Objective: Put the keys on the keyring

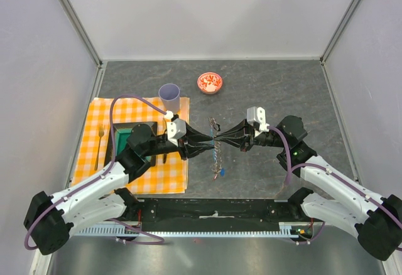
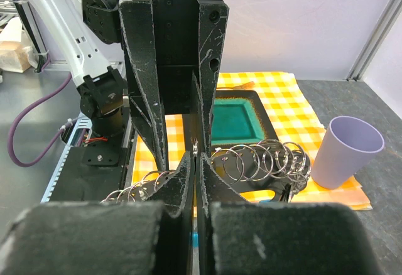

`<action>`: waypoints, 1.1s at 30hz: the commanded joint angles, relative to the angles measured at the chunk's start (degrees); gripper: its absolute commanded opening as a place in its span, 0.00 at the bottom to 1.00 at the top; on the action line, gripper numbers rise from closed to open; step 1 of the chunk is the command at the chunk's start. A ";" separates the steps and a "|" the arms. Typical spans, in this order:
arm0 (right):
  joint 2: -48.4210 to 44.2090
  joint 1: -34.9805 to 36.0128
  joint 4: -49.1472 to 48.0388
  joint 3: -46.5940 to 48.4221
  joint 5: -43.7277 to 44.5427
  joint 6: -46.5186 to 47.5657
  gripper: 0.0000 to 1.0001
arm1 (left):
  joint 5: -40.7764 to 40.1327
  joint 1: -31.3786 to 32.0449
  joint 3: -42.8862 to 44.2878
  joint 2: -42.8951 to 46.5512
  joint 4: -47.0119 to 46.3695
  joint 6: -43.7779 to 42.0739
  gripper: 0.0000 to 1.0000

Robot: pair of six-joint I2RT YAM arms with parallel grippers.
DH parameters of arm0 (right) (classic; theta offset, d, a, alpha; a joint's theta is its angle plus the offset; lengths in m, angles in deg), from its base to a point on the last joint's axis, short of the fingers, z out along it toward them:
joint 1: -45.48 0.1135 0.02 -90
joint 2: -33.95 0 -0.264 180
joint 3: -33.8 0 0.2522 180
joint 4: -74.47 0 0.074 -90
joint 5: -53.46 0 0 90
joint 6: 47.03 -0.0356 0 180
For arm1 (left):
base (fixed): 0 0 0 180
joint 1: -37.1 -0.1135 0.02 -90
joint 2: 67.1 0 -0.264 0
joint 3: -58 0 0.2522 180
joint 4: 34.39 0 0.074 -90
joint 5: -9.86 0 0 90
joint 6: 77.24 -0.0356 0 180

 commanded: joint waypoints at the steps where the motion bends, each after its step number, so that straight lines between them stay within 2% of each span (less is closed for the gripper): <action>1: -0.89 -0.15 -1.80 0.92 -1.72 1.09 0.00 | 1.99 -0.22 2.48 0.06 -3.39 1.86 0.38; 12: 0.16 -0.15 -0.75 1.01 -2.86 1.71 0.00 | 2.17 -0.31 4.15 -0.02 -3.13 1.24 0.37; 17: 0.34 -0.15 -0.31 1.18 -3.22 1.88 0.00 | 2.52 -0.31 4.24 -0.55 -1.98 0.72 0.33; 22: 0.43 -0.24 1.88 2.06 -3.13 2.94 0.00 | 2.43 -0.31 4.85 -0.55 0.38 -0.51 0.16; 28: 0.25 -0.15 18.46 7.24 -1.64 13.46 0.00 | 0.50 -0.31 7.49 -0.20 11.25 -5.95 0.14; 33: 0.78 -0.06 26.32 11.29 0.21 17.79 0.00 | 0.06 -0.22 10.22 -1.16 17.61 -9.12 0.11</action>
